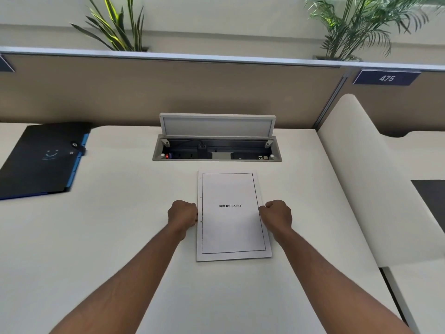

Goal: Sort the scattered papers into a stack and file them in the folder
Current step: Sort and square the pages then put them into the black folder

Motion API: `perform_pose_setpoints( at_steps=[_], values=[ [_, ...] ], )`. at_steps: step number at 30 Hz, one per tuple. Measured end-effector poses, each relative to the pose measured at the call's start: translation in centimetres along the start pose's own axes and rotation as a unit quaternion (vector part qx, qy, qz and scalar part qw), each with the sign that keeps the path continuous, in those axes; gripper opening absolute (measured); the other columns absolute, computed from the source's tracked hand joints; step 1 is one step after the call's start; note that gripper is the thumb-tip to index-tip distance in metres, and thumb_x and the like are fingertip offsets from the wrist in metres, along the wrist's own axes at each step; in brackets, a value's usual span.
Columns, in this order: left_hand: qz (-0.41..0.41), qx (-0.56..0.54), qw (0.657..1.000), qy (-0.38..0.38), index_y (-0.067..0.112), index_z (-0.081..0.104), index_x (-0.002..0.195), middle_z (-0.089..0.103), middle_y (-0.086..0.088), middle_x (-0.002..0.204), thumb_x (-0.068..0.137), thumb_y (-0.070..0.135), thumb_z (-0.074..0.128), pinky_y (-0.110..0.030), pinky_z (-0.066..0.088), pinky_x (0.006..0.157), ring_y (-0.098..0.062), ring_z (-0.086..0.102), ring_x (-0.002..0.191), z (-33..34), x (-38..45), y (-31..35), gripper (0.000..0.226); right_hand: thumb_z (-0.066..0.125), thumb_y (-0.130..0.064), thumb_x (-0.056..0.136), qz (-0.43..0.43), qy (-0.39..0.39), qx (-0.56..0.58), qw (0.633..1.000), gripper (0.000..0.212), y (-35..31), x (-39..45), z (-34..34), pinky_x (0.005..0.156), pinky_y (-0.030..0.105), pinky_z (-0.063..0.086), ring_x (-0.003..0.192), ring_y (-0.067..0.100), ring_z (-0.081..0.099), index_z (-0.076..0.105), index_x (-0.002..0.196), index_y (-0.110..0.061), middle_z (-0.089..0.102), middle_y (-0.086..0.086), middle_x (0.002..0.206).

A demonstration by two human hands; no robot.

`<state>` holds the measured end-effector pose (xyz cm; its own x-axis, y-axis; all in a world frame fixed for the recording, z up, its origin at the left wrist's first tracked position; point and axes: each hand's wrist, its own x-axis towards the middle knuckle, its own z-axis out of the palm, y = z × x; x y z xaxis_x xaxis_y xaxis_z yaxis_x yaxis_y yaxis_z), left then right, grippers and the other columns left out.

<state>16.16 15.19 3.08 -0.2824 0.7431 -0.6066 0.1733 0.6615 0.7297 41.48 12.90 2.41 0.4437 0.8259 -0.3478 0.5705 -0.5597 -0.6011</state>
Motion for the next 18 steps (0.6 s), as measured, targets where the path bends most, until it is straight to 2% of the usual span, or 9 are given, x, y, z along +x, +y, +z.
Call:
perform_pose_setpoints(
  at_steps=[3,10,13,14,16,18],
  values=[
    [0.009,0.012,1.0,0.002,0.004,0.066,0.084,0.073,-0.023,0.099,0.083,0.01,0.049,-0.046,0.058,0.084,-0.031,0.072,0.078,-0.1,-0.1,0.0,0.017,0.052,-0.008,0.073,0.004,0.0,-0.006,1.0,0.038,0.0,0.1,0.0,0.053,0.031,0.012,0.056,0.02,0.015,0.02,0.059,-0.023,0.017,-0.004,0.057],
    [0.007,0.011,1.0,-0.01,0.003,0.067,0.087,0.074,-0.021,0.096,0.084,0.011,0.05,-0.047,0.058,0.086,-0.032,0.074,0.083,-0.3,-0.4,0.0,0.019,0.054,-0.009,0.075,0.006,0.002,-0.007,1.0,0.039,-0.2,-0.1,0.0,0.052,0.031,0.013,0.053,0.02,0.017,0.021,0.058,-0.023,0.018,-0.004,0.056],
    [0.015,0.015,0.999,-0.033,0.012,0.061,0.084,0.07,-0.016,0.087,0.083,0.013,0.05,-0.04,0.057,0.08,-0.025,0.062,0.073,-0.6,-0.8,-0.1,0.011,0.054,-0.01,0.077,0.003,-0.001,0.003,1.0,0.04,-0.3,-0.4,-0.2,0.054,0.032,0.014,0.056,0.021,0.019,0.021,0.059,-0.023,0.02,-0.002,0.058],
    [0.016,0.022,0.999,-0.046,0.015,0.059,0.084,0.066,-0.012,0.085,0.082,0.015,0.05,-0.036,0.052,0.076,-0.023,0.057,0.074,-0.7,-1.0,-0.1,0.009,0.055,-0.011,0.078,0.002,-0.006,0.006,1.0,0.04,-0.3,-0.6,-0.3,0.055,0.032,0.016,0.058,0.021,0.021,0.022,0.06,-0.023,0.021,-0.002,0.059],
    [0.014,0.045,0.997,-0.068,0.018,0.054,0.08,0.058,-0.008,0.084,0.084,0.018,0.05,-0.033,0.037,0.074,-0.02,0.049,0.075,-0.8,-1.4,-0.3,0.005,0.058,-0.014,0.082,0.001,-0.019,0.011,1.0,0.037,-0.2,-1.0,-0.3,0.058,0.033,0.023,0.06,0.024,0.028,0.028,0.062,-0.022,0.03,0.002,0.062],
    [0.021,0.074,0.994,-0.083,0.015,0.054,0.076,0.044,-0.002,0.09,0.09,0.022,0.052,-0.031,0.035,0.076,-0.025,0.049,0.074,-0.8,-1.7,-0.5,0.016,0.062,-0.02,0.086,0.0,-0.034,0.008,0.999,0.02,-0.3,-1.4,-0.3,0.064,0.037,0.039,0.068,0.033,0.046,0.051,0.071,-0.014,0.049,0.011,0.073]
  ],
)
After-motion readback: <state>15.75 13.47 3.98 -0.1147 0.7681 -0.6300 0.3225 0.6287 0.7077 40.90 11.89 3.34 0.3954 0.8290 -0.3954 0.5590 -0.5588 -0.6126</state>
